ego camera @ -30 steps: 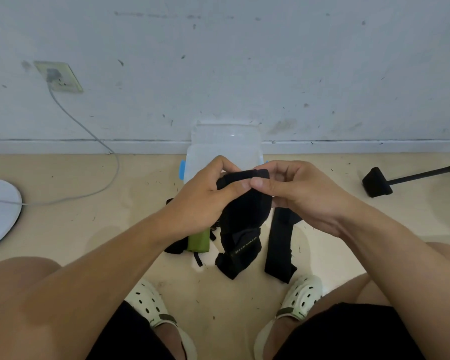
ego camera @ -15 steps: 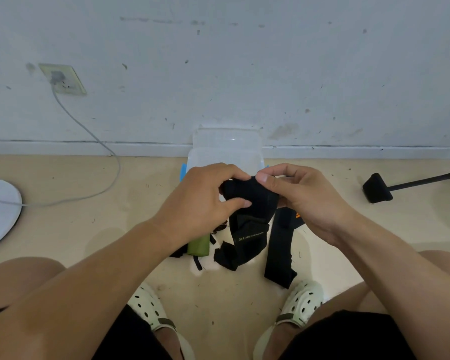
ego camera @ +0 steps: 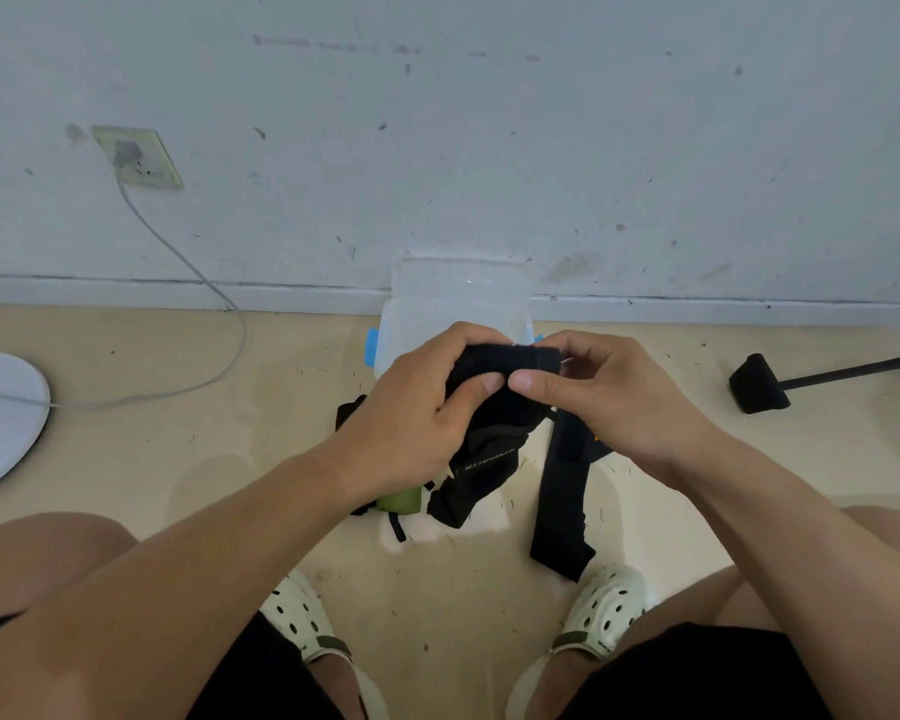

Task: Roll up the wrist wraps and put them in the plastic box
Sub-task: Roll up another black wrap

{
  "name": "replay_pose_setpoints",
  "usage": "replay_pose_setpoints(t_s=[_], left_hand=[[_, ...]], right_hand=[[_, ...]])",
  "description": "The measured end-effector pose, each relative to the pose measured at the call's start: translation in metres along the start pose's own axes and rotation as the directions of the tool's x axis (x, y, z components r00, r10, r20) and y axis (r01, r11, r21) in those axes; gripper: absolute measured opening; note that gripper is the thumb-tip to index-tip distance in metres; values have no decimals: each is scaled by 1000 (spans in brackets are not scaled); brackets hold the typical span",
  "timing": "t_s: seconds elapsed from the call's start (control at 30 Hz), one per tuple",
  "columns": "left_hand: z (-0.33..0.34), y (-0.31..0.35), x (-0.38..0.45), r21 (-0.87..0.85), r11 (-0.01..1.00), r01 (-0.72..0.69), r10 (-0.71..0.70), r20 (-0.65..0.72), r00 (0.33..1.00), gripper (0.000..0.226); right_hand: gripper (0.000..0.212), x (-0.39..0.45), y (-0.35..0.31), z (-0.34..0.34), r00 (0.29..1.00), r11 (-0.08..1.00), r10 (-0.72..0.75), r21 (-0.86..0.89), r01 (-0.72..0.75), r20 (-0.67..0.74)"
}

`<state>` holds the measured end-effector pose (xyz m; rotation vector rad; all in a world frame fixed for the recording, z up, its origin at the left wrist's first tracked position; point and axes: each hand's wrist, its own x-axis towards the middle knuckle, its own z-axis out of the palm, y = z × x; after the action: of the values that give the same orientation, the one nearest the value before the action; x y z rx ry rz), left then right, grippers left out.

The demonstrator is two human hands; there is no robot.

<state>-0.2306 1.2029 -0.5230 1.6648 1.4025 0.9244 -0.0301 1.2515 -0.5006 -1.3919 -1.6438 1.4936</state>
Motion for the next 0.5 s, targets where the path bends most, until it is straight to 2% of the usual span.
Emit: replay_pose_setpoints(t_s=[0.13,0.17,0.23,0.33,0.5], left_hand=[[5,4,-1,-115,992,44,-47,-24,999,11],[4,3,0,-94,995,35,-37,-22,999,9],[2,2,1,-38,999,27,-26,27,999,24],[2,-4,3,107,993,-44,40,36,999,45],[-2,-8,3,256,964,-74,75,2,997,49]], right_hand=[[45,0,1,5,1000,994,12,113,-13,9],[47,0,0,6,1000,985,25,168,-26,5],[48,0,-1,4,998,974,55,223,-50,-17],[35,1,-2,2,997,986,68,156,-62,-33],[31,-1,0,10,998,987,58,149,-53,-29]])
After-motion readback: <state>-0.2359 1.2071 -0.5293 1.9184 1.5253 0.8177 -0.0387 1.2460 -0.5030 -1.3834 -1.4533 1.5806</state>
